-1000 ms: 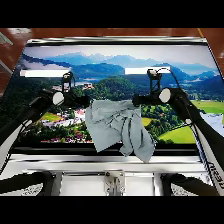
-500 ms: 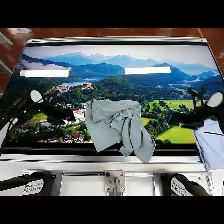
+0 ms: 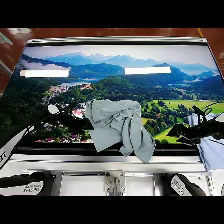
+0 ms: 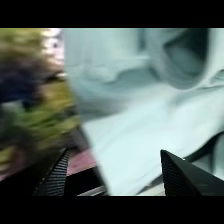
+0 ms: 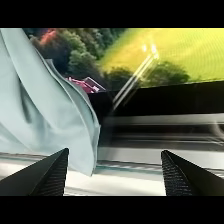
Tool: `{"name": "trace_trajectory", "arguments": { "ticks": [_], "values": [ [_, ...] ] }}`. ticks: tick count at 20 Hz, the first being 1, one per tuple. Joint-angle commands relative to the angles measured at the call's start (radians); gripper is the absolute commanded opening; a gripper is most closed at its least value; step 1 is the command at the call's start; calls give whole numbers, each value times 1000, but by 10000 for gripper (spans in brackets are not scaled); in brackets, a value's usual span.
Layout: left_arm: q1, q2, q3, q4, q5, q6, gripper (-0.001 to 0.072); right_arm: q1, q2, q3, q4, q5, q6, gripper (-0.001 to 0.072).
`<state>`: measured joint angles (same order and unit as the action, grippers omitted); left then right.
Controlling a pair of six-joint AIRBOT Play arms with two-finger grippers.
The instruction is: Fold the shirts.
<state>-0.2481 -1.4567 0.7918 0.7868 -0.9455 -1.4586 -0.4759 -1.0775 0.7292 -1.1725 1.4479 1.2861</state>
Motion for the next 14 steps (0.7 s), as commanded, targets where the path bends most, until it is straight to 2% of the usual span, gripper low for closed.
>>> {"name": "trace_trajectory", "arguments": {
  "ticks": [1,2,3,4,5,6,7,11,14],
  "values": [
    [-42,-43,-8,-90,66,32,697,-8,2,-8,13,-4,-8,686],
    [-51,-52,-8,-104,76,33,693,-8,2,-8,13,-5,-8,686],
    [-59,-59,-8,-127,87,33,543,-8,2,-8,13,-4,-8,686],
    [-65,-61,-8,-143,99,33,352,-8,2,-12,14,-3,-7,686],
    [-70,-61,-7,-155,110,33,217,-6,2,-27,22,-2,-7,686],
    [-70,-61,-7,-159,113,34,108,3,2,-56,26,-6,-5,686],
    [-70,-58,-7,-159,111,45,33,24,2,-102,35,-18,-5,687],
    [-70,-6,-7,-158,111,86,34,153,-1,-266,125,-174,-4,686],
    [-70,46,-7,-158,108,87,34,253,-71,-306,198,-245,3,686]
  ]
}}
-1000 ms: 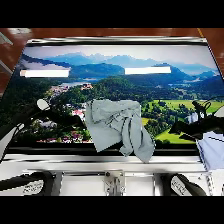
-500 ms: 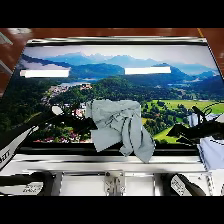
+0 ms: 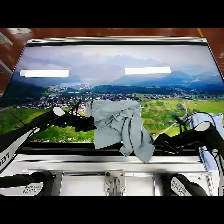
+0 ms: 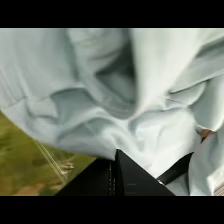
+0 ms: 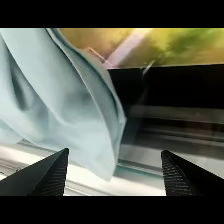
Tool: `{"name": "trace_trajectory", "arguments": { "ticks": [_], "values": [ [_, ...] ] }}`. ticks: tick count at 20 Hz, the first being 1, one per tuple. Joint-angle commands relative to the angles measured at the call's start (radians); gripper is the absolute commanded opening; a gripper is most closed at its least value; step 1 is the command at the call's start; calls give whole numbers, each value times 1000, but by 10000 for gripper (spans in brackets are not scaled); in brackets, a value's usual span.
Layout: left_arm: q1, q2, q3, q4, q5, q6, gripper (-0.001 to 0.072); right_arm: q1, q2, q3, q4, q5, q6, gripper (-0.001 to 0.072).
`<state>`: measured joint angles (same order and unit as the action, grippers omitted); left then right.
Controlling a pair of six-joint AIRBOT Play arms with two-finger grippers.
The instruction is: Fold the shirts.
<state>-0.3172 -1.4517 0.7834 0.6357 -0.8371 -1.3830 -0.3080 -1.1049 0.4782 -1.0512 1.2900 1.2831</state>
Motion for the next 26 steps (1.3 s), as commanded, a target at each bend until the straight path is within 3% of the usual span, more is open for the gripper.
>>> {"name": "trace_trajectory", "arguments": {
  "ticks": [1,2,3,4,5,8,11,13,16,18,20,26],
  "values": [
    [-1,55,1,-7,0,11,34,116,-78,-55,103,-100,6,686],
    [-1,71,1,-8,-1,26,34,148,-113,-55,137,-115,6,685],
    [-1,89,1,-7,-1,42,34,175,-140,-55,166,-125,4,529],
    [2,110,2,-7,0,42,34,195,-155,-54,195,-126,-3,164],
    [8,132,7,-2,0,48,33,198,-155,-51,223,-110,-13,76],
    [50,237,82,61,-17,55,33,196,-83,25,390,40,-141,65],
    [136,393,297,159,-94,50,33,171,77,235,586,117,-134,65],
    [233,496,512,202,-124,24,33,74,190,446,663,82,-87,65],
    [413,594,847,348,-150,-25,32,-121,294,744,561,-71,60,64],
    [535,612,1004,495,-283,-55,32,-225,317,880,433,-80,140,64],
    [639,624,1072,562,-409,-54,33,-252,319,937,368,-73,157,64],
    [697,715,1073,569,-424,-12,33,-252,320,946,540,-39,137,65]
  ]
}}
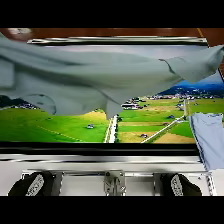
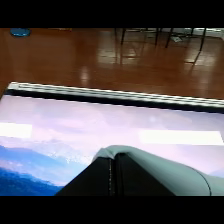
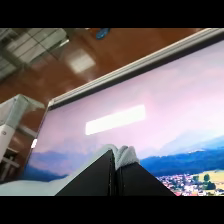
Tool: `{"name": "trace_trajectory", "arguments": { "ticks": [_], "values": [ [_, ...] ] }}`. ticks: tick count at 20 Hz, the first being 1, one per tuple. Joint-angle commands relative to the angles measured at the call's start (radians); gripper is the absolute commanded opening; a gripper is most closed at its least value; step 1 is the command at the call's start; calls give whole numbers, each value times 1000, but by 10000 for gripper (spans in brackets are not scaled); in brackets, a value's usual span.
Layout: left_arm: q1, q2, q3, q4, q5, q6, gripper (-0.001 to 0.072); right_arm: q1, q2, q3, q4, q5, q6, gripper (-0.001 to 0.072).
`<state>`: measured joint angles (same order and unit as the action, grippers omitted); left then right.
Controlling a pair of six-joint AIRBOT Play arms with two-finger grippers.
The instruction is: Fold the shirts.
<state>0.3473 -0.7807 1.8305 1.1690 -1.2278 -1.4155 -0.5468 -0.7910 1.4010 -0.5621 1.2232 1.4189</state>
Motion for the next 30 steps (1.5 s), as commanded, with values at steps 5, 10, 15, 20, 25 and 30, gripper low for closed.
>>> {"name": "trace_trajectory", "arguments": {
  "ticks": [5,10,15,20,25,30],
  "values": [
    [32,69,16,88,-45,14,33,-6,5,20,-288,232,42,65],
    [32,69,-238,-28,-17,16,33,113,4,-183,-569,283,90,65],
    [-32,67,-713,-394,294,95,33,251,-105,-454,-562,-87,101,65],
    [-265,-15,-968,-399,559,98,33,325,-388,-458,-441,-456,134,65],
    [-427,-187,-992,-399,724,98,34,336,-591,-454,-284,-595,122,250],
    [-416,-204,-992,-399,684,99,34,211,-535,-415,-323,-201,-45,626]
  ]
}}
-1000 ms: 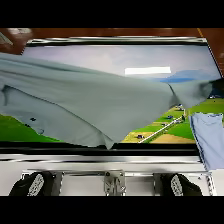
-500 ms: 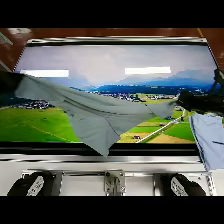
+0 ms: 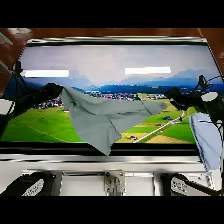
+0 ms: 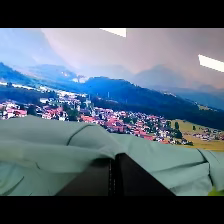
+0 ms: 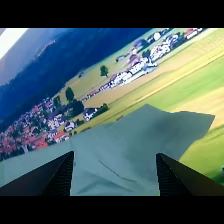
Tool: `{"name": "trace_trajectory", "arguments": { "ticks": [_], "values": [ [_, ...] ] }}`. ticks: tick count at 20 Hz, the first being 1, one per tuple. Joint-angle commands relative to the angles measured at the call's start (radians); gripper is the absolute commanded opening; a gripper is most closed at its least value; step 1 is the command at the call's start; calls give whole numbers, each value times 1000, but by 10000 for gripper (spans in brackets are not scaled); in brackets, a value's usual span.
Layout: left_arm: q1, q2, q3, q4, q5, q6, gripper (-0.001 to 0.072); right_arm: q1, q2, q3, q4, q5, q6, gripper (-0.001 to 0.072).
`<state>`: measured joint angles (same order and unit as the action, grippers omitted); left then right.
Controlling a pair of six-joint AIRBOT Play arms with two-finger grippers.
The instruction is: Fold the shirts.
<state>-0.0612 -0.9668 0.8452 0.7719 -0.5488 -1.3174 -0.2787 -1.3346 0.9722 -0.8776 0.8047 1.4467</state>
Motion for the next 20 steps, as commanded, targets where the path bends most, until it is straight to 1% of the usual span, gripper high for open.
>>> {"name": "trace_trajectory", "arguments": {
  "ticks": [1,2,3,4,7,9,13,15,19,20],
  "values": [
    [-5,-17,-7,-1,-10,1,34,-72,13,11,-32,322,-73,626],
    [-6,-18,-7,0,-24,2,34,-68,13,-4,-45,403,-79,625],
    [-6,-18,-7,3,-42,1,34,-49,13,-38,-44,439,-84,625],
    [-6,-18,-7,6,-60,2,34,-18,13,-79,-39,433,-83,626],
    [-6,-16,-7,6,-98,2,34,105,-5,-188,18,288,-67,626],
    [-6,-16,-7,6,-101,2,33,174,-50,-200,54,203,-39,625],
    [-6,-16,-7,6,-100,20,34,259,-142,-200,223,40,-45,624],
    [-6,-16,-7,6,-100,22,33,283,-165,-200,261,-5,-46,623],
    [-6,-16,-6,6,-100,24,34,293,-178,-200,276,-59,-35,614],
    [-6,-16,-7,6,-100,24,34,293,-179,-200,283,-73,-33,562]
  ]
}}
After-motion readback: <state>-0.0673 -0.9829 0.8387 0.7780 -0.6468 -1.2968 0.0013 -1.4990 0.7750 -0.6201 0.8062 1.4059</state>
